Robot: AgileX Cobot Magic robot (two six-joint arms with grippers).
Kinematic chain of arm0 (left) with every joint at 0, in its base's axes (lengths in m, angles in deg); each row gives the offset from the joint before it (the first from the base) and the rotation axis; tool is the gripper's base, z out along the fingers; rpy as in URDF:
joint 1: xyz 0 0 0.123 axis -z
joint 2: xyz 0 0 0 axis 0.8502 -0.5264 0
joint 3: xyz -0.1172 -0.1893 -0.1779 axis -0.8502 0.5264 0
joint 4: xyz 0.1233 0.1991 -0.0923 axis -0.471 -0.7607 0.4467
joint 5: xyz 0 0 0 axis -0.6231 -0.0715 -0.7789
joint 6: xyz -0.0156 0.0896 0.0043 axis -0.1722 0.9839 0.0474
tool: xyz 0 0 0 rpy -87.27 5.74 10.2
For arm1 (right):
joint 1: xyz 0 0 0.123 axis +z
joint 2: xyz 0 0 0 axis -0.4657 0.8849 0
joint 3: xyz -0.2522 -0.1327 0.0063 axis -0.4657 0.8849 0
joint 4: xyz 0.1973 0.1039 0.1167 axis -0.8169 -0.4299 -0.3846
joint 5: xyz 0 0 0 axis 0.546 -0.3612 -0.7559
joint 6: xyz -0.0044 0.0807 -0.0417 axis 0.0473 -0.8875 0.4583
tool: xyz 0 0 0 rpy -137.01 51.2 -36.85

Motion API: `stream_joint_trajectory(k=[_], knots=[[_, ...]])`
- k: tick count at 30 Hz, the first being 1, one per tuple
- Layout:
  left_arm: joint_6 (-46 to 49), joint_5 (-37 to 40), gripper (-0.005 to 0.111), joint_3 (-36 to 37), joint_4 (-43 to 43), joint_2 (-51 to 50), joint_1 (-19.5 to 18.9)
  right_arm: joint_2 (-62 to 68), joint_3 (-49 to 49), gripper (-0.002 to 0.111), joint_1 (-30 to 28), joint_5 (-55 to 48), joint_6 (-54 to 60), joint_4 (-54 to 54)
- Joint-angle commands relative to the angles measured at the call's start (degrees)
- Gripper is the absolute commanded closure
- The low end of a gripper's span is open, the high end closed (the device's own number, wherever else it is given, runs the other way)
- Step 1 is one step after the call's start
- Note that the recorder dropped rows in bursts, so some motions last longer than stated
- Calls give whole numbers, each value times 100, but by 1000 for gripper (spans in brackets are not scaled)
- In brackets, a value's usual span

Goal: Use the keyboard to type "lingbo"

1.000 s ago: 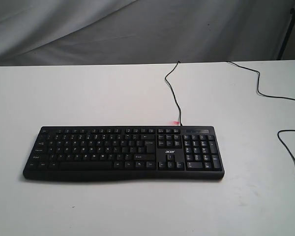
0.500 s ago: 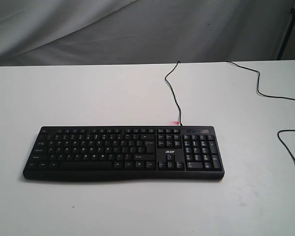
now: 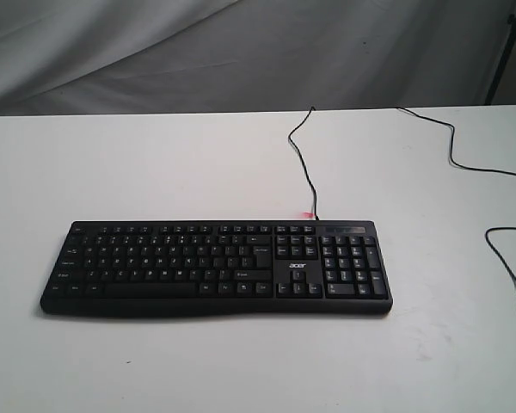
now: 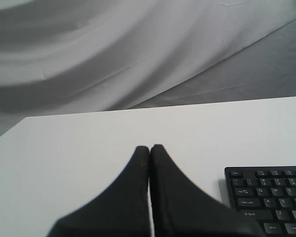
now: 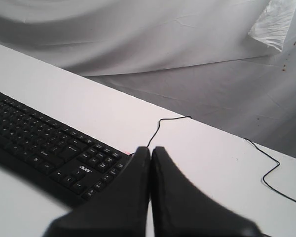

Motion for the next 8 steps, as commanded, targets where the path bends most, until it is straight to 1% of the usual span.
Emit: stream_joint_trajectory(k=[1,8], knots=[[-16,-25,106,29,3,-18,22,-36,16,108,-39,44,7,13],[-16,-25,106,29,3,-18,22,-36,16,108,-39,44,7,-30]])
